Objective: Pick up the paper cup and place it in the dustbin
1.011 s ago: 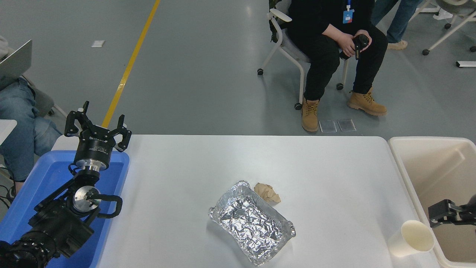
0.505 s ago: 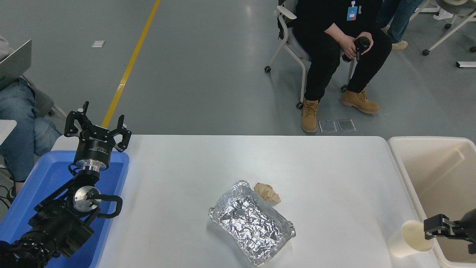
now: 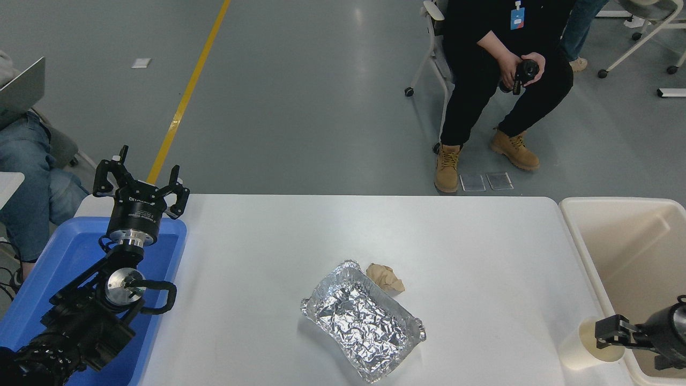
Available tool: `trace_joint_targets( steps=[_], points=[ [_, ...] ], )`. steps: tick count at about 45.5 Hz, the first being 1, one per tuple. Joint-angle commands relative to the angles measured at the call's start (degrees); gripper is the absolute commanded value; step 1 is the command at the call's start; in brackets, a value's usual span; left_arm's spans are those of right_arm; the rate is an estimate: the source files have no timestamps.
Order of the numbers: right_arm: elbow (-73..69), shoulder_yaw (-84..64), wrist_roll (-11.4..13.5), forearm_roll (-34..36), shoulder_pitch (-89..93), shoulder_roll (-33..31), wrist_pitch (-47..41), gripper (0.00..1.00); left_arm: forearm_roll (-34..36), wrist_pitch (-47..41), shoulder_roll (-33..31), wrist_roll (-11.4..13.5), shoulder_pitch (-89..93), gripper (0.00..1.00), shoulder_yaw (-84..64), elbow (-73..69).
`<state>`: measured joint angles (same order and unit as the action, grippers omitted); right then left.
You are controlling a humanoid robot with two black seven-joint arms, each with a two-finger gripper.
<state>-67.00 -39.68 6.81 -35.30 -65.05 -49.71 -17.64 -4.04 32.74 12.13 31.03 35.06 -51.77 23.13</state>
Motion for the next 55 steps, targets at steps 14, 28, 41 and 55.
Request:
trace_joint_targets(
  steps=[14, 28, 41, 55],
  points=[
    [1.9, 3.0, -2.0, -3.8, 3.1, 3.3, 5.3, 0.00, 0.0, 0.0, 0.0, 0.0, 0.0, 0.99, 0.0, 0.0],
    [-5.1, 4.0, -2.0, -3.6, -6.7, -2.0, 4.5, 0.00, 0.0, 0.0, 0.0, 0.0, 0.0, 0.99, 0.0, 0.1],
    [-12.3, 4.0, -2.0, -3.6, -16.2, -6.7, 2.9, 0.00, 0.0, 0.0, 0.0, 0.0, -0.1, 0.99, -0.1, 0.1],
    [-15.1, 4.0, -2.0, -3.2, -25.3, -9.0, 0.2, 0.00, 0.0, 0.0, 0.0, 0.0, 0.0, 0.99, -0.1, 0.1]
  ],
)
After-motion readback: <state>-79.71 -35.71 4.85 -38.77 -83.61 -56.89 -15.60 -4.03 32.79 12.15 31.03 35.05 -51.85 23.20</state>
